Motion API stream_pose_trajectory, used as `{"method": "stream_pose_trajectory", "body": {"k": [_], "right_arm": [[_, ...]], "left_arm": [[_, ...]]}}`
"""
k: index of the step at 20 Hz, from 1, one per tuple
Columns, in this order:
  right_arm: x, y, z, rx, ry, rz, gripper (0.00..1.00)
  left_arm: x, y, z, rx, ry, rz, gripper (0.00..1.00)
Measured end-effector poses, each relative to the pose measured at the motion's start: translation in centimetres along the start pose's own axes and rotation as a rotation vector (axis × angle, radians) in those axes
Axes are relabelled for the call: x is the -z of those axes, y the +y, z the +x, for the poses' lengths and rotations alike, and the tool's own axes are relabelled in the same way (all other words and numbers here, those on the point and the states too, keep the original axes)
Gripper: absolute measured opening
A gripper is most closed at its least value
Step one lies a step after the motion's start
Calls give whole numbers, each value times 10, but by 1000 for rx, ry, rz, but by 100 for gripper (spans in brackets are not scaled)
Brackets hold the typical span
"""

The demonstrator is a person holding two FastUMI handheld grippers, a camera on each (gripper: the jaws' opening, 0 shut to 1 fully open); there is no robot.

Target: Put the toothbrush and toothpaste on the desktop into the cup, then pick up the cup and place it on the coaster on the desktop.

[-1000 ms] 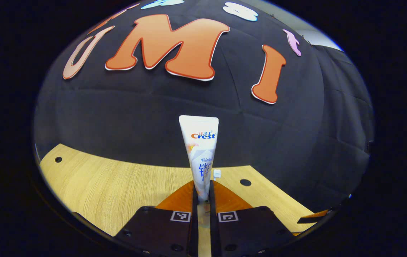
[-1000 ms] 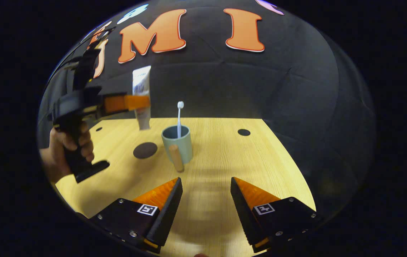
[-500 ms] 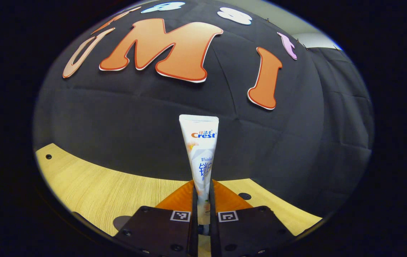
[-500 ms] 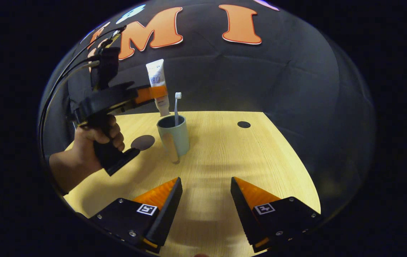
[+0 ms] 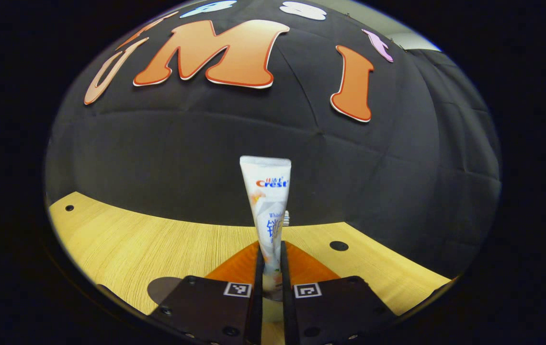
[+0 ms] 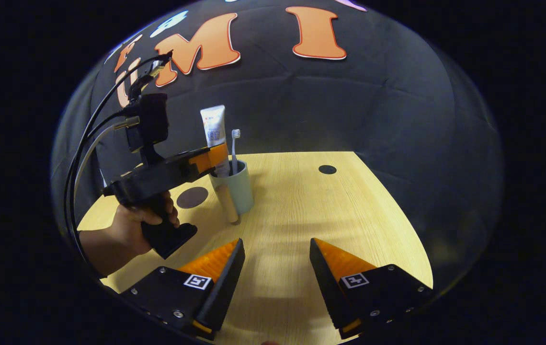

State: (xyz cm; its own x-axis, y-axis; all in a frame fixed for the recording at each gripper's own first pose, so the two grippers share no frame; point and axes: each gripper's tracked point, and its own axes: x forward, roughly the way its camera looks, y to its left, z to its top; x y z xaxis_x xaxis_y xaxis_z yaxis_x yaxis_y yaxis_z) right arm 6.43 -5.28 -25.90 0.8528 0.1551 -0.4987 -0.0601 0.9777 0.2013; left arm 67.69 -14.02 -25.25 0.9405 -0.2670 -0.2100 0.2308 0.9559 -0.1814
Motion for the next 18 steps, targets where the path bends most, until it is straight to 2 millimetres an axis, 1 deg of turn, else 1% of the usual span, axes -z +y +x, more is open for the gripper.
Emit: {"method": "stream_pose_trajectory", "body": {"k": [1,2,3,5,7,8,9,11,13,15,16,18], "right_arm": [[0,-1,-1,2,-2,2,83],[-1,-1,-1,2,-3,2,83],[-2,-1,-2,2,-4,1,83],[-2,-1,-3,3,-6,-1,83],[-2,0,-4,5,-7,-11,84],[-3,0,-5,7,-6,-19,79],[-2,2,-6,5,-5,-22,83],[-2,3,-7,4,-4,-22,83],[-2,3,-10,10,-12,-26,83],[-3,5,-15,12,-19,-32,83],[-5,3,-16,16,-22,-33,83],[-7,0,-18,24,-27,-21,83]], "left_arm": [[0,1,6,-3,-1,4,17],[-3,1,-1,-7,-10,7,41],[-3,3,-2,-17,-7,20,43],[0,2,-2,-21,8,38,40],[3,-5,0,0,23,34,43],[3,-5,-1,-4,25,48,56],[2,-5,-1,-6,28,63,56],[4,-2,0,-2,45,85,56],[1,-1,4,16,51,83,56],[9,13,10,-30,102,120,55],[13,19,10,-45,127,126,58],[10,26,7,-59,132,95,64]]}}
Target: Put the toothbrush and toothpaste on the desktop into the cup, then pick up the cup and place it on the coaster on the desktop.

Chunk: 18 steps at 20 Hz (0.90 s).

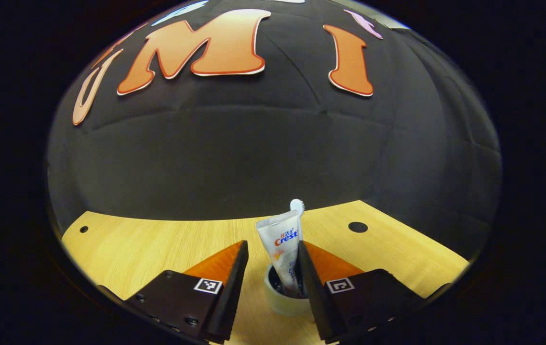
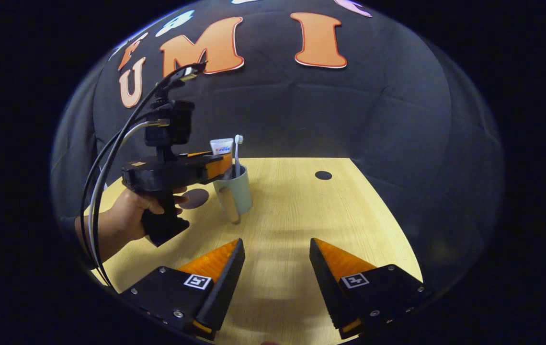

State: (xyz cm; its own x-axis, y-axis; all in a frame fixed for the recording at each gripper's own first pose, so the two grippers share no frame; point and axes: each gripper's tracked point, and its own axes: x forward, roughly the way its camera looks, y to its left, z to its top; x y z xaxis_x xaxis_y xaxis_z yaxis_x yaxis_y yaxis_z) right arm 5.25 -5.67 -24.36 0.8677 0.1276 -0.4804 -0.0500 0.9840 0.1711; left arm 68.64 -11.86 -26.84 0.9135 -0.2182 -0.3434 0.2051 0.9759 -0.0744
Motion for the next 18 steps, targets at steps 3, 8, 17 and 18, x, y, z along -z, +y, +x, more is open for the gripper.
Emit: {"method": "stream_pose_trajectory", "body": {"k": [3,8,17,18], "right_arm": [[-4,-3,-4,13,-2,-2,83],[-12,-6,-12,42,-1,-16,83],[-39,9,-7,65,-11,-68,83],[-44,13,-4,65,-14,-71,83]], "left_arm": [[-3,-20,-2,81,16,-20,65],[-20,-39,-26,130,23,31,61],[-80,-7,-89,126,-25,136,91],[-86,-1,-97,117,-30,144,94]]}}
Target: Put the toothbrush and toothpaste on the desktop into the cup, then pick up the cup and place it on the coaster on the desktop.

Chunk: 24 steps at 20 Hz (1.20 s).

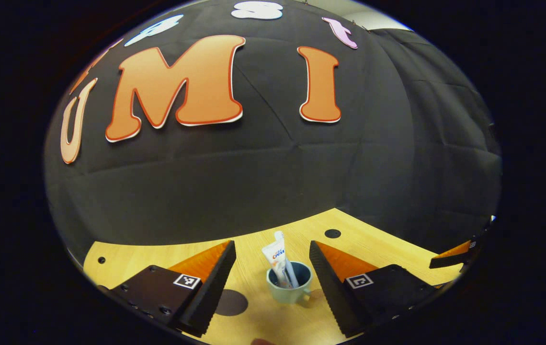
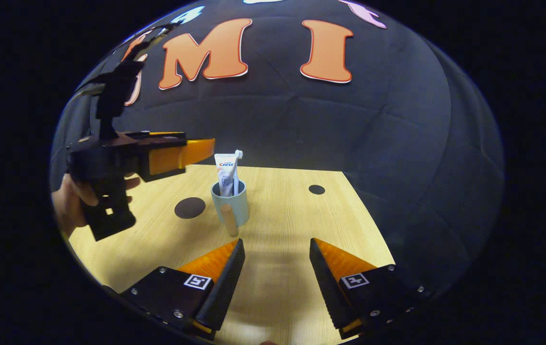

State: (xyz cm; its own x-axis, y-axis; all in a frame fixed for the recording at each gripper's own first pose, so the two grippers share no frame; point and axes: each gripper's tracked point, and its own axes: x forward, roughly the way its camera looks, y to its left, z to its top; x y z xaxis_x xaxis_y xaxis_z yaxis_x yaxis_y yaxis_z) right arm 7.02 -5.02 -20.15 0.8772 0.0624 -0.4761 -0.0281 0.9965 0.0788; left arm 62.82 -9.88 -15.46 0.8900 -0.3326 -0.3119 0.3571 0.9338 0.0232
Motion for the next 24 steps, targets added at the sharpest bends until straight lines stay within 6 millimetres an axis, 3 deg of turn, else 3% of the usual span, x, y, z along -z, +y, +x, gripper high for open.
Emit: {"method": "stream_pose_trajectory", "body": {"k": [9,16,19,24], "right_arm": [[-19,40,45,-31,66,30,83],[-29,60,91,-47,111,21,83],[-26,71,113,-63,150,23,83],[-12,85,137,-87,249,-56,83]], "left_arm": [[-32,57,-79,-92,-28,-1,96],[-45,122,-135,-228,-94,-2,95],[-54,139,-157,-280,-119,14,95],[-62,153,-177,-324,-154,27,95]]}}
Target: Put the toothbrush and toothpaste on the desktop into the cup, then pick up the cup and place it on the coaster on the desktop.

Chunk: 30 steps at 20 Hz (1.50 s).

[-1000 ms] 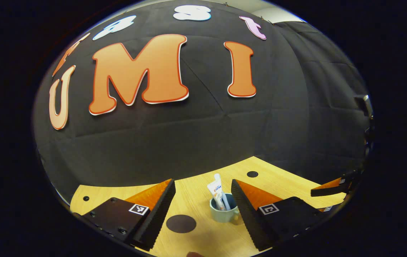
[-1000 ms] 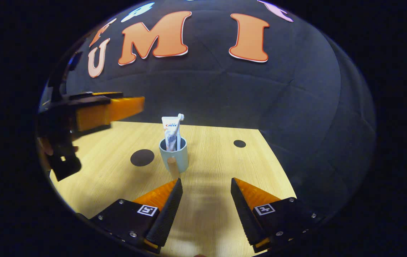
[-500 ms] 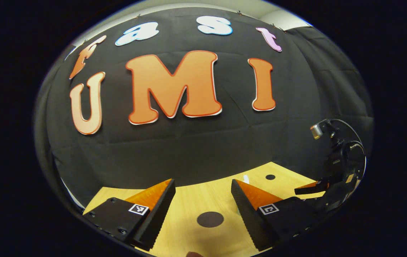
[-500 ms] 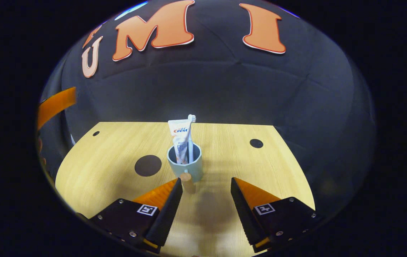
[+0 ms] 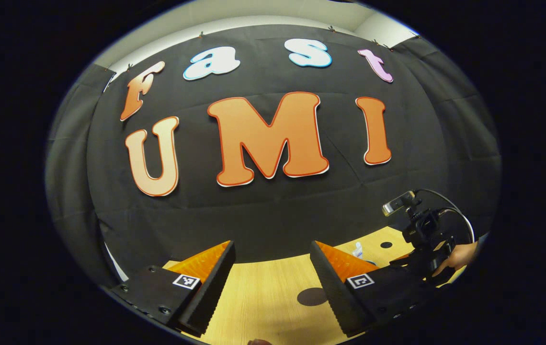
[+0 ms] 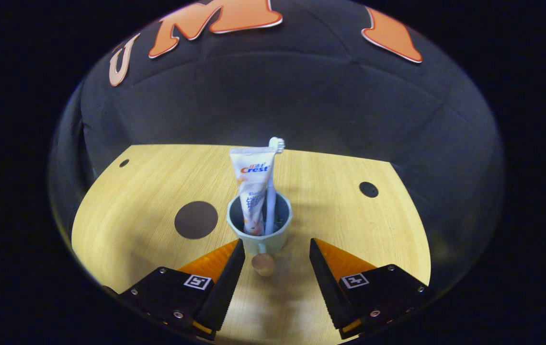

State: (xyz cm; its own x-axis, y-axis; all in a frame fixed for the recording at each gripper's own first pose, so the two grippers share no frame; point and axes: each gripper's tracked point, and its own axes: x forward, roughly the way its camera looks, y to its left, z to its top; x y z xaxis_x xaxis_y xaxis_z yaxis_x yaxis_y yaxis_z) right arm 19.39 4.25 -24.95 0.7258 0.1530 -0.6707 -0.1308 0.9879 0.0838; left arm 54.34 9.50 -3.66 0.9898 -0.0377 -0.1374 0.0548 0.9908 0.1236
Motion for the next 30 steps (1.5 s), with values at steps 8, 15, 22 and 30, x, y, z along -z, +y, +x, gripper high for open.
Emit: {"method": "stream_pose_trajectory", "body": {"k": [8,15,22,30], "right_arm": [[17,7,28,-11,189,-13,83],[32,22,34,-23,294,44,47],[34,28,29,15,304,86,20],[30,29,30,-4,250,69,19]], "left_arm": [[25,20,1,-31,60,-47,95],[54,37,-7,-56,139,-108,96],[54,56,-24,-96,145,-118,96],[47,75,-44,-119,129,-122,96]]}}
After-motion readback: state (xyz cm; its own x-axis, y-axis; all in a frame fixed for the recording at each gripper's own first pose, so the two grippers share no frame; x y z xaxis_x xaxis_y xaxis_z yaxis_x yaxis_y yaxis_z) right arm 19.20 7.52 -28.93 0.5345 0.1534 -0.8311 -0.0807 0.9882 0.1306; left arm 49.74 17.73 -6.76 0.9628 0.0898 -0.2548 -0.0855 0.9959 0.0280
